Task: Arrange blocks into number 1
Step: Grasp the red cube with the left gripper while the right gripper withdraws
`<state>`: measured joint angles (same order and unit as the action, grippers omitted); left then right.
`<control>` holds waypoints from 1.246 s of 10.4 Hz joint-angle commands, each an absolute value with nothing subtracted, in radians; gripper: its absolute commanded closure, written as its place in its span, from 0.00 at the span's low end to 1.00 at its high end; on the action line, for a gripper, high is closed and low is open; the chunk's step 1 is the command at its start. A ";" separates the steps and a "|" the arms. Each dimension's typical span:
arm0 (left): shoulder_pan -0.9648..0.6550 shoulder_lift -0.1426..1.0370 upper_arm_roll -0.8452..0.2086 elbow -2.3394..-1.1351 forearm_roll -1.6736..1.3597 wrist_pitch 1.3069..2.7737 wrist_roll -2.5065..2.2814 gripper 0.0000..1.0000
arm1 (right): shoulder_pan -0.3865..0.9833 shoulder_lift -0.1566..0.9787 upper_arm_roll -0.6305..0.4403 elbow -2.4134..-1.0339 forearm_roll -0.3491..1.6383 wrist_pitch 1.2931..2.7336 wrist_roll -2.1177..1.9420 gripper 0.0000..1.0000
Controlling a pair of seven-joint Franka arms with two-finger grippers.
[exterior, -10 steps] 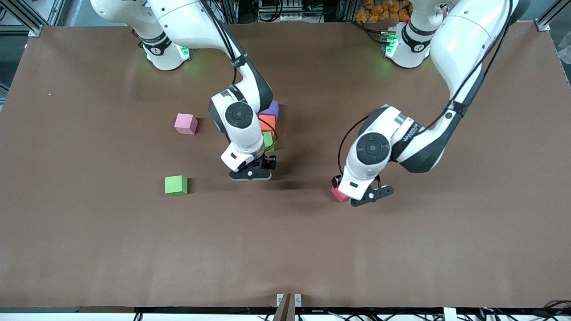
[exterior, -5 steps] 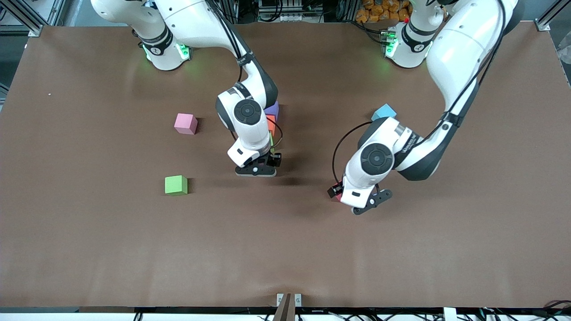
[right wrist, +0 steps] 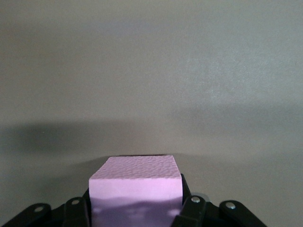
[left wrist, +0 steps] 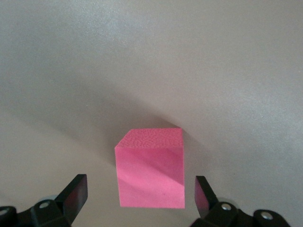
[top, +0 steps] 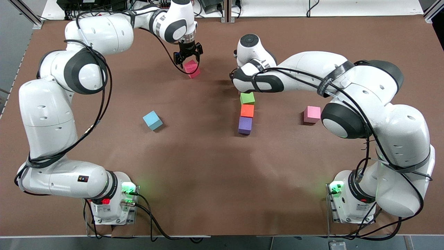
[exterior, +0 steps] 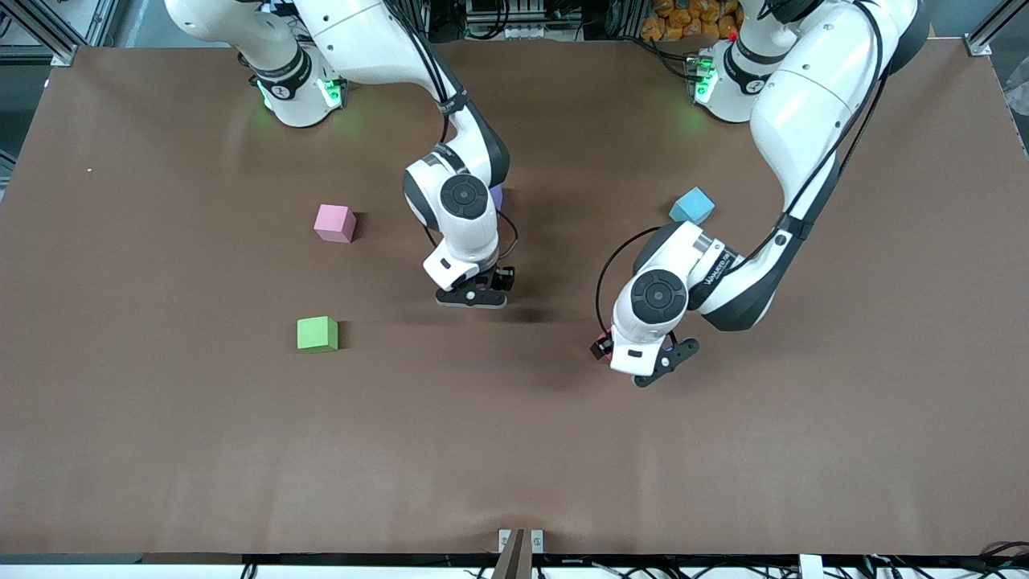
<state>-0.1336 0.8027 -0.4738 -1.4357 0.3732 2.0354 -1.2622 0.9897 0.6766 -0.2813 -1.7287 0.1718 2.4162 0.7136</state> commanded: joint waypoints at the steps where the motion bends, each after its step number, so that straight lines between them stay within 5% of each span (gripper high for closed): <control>1: -0.137 0.813 -0.468 -1.443 0.364 2.069 -1.295 0.00 | 1.002 0.664 -0.285 -1.762 0.144 2.419 0.750 0.36; 5: -0.135 0.825 -0.460 -1.494 0.368 2.120 -1.308 0.00 | 1.002 0.661 -0.285 -1.764 0.141 2.418 0.750 0.30; 6: -0.138 0.827 -0.447 -1.500 0.368 2.129 -1.310 0.00 | 1.000 0.661 -0.285 -1.764 0.141 2.418 0.765 0.00; 9: -0.147 0.830 -0.442 -1.508 0.368 2.134 -1.312 0.00 | 0.961 0.612 -0.285 -1.764 0.140 2.411 0.776 0.00; 10: -0.149 0.830 -0.442 -1.506 0.370 2.134 -1.310 0.39 | 0.915 0.560 -0.285 -1.767 0.137 2.399 0.767 0.00; 12: -0.161 0.836 -0.440 -1.508 0.368 2.132 -1.312 1.00 | 0.817 0.488 -0.284 -1.767 0.135 2.355 0.732 0.00; 13: -0.172 0.836 -0.439 -1.509 0.370 2.132 -1.312 1.00 | 0.755 0.464 -0.279 -1.767 0.135 2.338 0.682 0.00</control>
<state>-0.1466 0.8411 -0.4531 -1.4992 0.3733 2.1210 -1.2920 0.8318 0.5295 -0.3018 -1.7366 0.1556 2.3651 0.7206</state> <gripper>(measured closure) 0.392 0.000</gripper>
